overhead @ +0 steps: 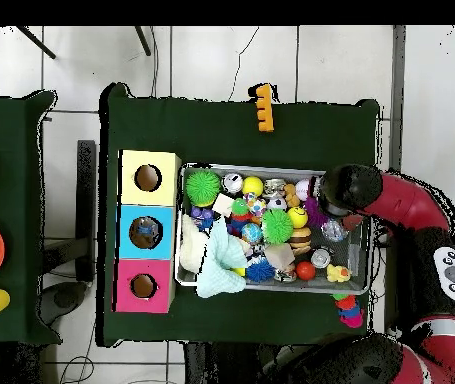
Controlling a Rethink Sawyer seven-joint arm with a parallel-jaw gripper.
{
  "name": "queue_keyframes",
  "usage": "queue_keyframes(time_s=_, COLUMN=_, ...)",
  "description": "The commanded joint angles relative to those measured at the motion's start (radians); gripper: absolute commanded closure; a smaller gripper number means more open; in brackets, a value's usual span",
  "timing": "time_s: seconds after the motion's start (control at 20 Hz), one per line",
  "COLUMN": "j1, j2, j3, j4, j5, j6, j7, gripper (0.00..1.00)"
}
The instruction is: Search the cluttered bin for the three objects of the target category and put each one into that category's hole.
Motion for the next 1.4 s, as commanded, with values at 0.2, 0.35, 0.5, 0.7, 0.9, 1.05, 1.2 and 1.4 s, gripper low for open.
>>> queue_keyframes(time_s=0.2, j1=0.000, j2=0.123, j3=0.048, j4=0.082, j5=0.050, j6=-0.138, j7=0.157, gripper=1.00)
queue_keyframes(time_s=0.35, j1=-0.020, j2=0.124, j3=0.052, j4=0.095, j5=0.043, j6=-0.148, j7=0.120, gripper=1.00)
queue_keyframes(time_s=0.5, j1=-0.042, j2=0.126, j3=0.057, j4=0.104, j5=0.037, j6=-0.153, j7=0.086, gripper=1.00)
queue_keyframes(time_s=0.7, j1=-0.072, j2=0.135, j3=0.067, j4=0.093, j5=0.030, j6=-0.143, j7=0.037, gripper=1.00)
queue_keyframes(time_s=0.9, j1=-0.092, j2=0.133, j3=0.071, j4=0.089, j5=0.023, j6=-0.135, j7=0.006, gripper=1.00)
queue_keyframes(time_s=1.05, j1=-0.096, j2=0.136, j3=0.071, j4=0.088, j5=0.015, j6=-0.146, j7=0.002, gripper=1.00)
queue_keyframes(time_s=1.2, j1=-0.089, j2=0.133, j3=0.068, j4=0.099, j5=0.009, j6=-0.165, j7=0.016, gripper=1.00)
queue_keyframes(time_s=1.4, j1=-0.094, j2=0.144, j3=0.068, j4=0.102, j5=0.001, j6=-0.191, j7=0.014, gripper=1.00)
